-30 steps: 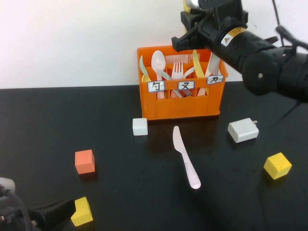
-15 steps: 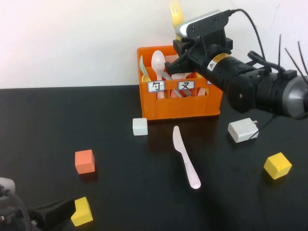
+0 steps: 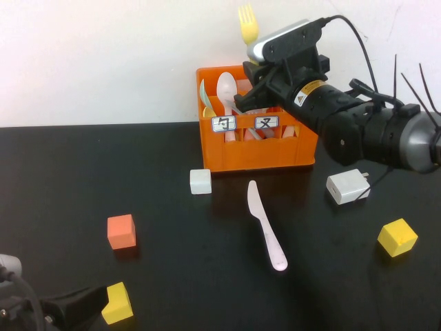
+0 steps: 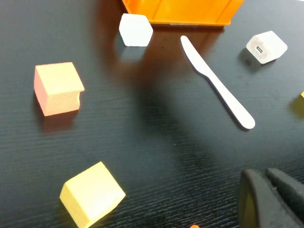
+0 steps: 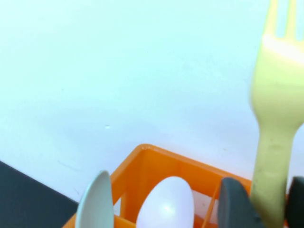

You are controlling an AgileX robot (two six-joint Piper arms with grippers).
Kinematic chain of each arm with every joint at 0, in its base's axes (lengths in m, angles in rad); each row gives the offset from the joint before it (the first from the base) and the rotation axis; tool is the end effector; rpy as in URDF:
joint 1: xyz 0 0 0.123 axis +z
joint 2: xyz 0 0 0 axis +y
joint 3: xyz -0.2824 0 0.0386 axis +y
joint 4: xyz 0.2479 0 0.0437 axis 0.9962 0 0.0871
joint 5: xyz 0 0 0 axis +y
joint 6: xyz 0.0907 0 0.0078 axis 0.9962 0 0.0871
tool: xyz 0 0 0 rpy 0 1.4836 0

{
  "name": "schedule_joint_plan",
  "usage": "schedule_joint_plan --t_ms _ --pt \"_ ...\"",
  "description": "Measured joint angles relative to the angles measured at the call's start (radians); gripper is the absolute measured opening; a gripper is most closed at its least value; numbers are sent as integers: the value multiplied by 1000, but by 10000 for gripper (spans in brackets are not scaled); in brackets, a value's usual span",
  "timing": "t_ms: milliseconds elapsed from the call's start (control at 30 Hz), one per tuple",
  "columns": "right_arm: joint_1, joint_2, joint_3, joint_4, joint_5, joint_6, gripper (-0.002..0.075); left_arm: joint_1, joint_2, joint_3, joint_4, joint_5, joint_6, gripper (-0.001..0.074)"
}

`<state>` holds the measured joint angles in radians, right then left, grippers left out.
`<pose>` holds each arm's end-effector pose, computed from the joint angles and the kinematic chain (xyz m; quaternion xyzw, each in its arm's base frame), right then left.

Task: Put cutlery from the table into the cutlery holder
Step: Place the fork on the box, then pick up the knife

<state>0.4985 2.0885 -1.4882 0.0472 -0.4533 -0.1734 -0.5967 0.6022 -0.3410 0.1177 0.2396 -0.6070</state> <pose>0.4342 0.2342 0.2397 -0.2186 0.6945 0.1179 0.6753 0.1034 -0.0671 0.2564 0.0359 0.8360 -0.2737 0.4743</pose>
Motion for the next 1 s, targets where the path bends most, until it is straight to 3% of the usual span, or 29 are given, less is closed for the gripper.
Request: schedule_joint_plan --t_ms 267,367,467,633,900,1000 --pt "0 0 0 0 0 2 298 0 0 0 0 0 0 -1" --pt "0 -15 0 0 11 2 290 0 0 0 0 -4 0 -1" --pt "3 -71 0 -30 75 2 235 0 0 0 2 -4 2 -1" --pt "30 -238 0 -77 373 4 48 0 0 0 2 -4 2 -1" --pt "69 -317 -5 -77 963 -37 -1 0 0 0 2 -4 2 -1" --pt "69 -272 -5 -64 1095 -85 -2 0 0 0 2 -9 2 -1"
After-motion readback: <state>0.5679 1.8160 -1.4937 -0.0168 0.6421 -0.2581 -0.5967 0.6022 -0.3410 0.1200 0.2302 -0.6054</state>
